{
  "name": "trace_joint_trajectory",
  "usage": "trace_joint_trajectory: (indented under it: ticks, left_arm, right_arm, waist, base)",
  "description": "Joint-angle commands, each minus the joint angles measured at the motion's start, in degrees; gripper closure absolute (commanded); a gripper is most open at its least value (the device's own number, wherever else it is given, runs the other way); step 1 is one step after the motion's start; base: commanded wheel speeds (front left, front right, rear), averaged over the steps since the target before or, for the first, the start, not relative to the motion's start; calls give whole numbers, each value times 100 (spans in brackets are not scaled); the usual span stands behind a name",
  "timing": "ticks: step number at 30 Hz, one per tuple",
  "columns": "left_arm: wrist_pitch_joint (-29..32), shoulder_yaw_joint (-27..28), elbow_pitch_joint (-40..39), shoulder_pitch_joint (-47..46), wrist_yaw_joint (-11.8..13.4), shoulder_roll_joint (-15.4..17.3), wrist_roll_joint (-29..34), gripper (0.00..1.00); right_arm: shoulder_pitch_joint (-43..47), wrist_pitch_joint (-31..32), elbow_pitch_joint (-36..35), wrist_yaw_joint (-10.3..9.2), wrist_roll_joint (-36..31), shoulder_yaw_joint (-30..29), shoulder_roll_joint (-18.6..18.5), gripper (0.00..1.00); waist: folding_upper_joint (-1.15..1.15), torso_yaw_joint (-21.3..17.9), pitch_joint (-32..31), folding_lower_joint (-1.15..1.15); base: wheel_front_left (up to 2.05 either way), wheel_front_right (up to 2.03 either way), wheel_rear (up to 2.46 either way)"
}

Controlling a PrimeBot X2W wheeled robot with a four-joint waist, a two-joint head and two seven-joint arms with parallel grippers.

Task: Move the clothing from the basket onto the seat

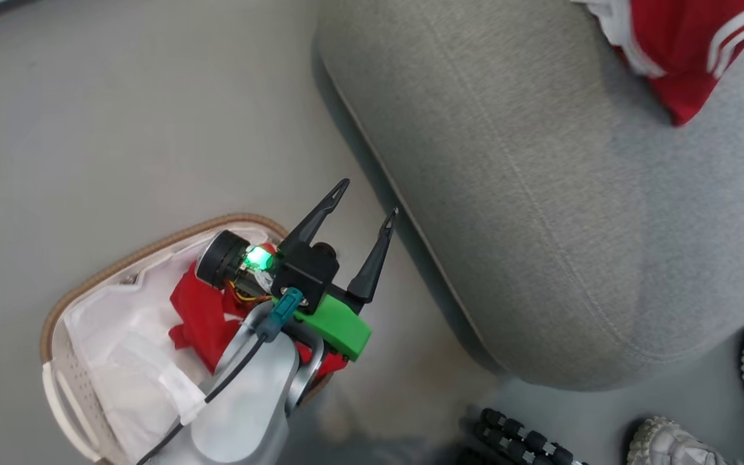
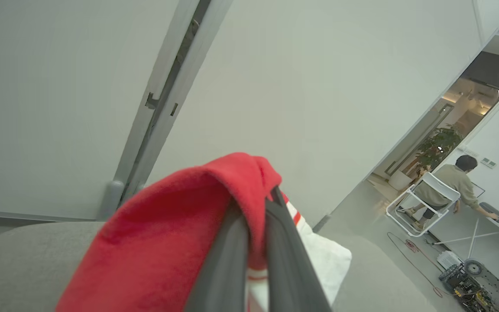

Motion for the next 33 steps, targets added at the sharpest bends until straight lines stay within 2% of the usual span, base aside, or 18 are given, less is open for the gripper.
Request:
trace_joint_trajectory:
  ticks: [1, 6, 12, 14, 15, 16, 17, 28, 33]
  left_arm:
    - [-5, -31, 12, -124, -10, 33, 18, 0]
    - [-5, -166, 88, -134, -37, 29, -18, 0]
    - [-5, -199, 156, 21, -48, 29, -171, 0]
    - [-5, -191, 172, 67, -50, 29, -208, 0]
    - [-5, -188, 176, 93, -50, 28, -225, 0]
    - [-5, -181, 179, 115, -51, 29, -248, 0]
    - [-5, -172, 186, 145, -43, 29, -276, 0]
    - [-5, -30, 112, 711, 157, 29, -533, 0]
    - [-5, 73, 1, 953, 254, 28, -641, 0]
  right_arm:
    - [193, 1, 153, -8, -28, -47, 124, 100]
    - [849, 1, 510, -8, -138, -84, 517, 100]
    - [1656, 0, 771, -8, -133, -452, 845, 100]
    - [1928, 1, 816, -8, -130, -552, 928, 93]
    - [2056, 1, 836, -8, -109, -636, 939, 63]
    - [2158, 1, 838, -8, -99, -699, 957, 3]
    - [2289, 1, 820, -8, -101, -784, 1025, 0]
    - [3345, 1, 203, -8, -288, -1005, 1331, 0]
    - [3534, 1, -114, -8, -173, -704, 1469, 0]
  waist:
    - [0, 429, 438, -1]
    - [0, 468, 395, -1]
    - [0, 412, 90, -1]
    - [0, 398, -43, -1]
    - [0, 393, -123, -1]
    - [0, 389, -190, -1]
    - [0, 382, -277, -1]
    - [0, 514, -1228, -1]
    - [0, 708, -1560, -1]
  base:
    - [0, 0, 0]
    - [0, 0, 0]
    - [0, 0, 0]
    - [0, 0, 0]
    - [0, 0, 0]
    - [0, 0, 0]
    - [0, 0, 0]
    - [0, 0, 0]
    - [0, 0, 0]
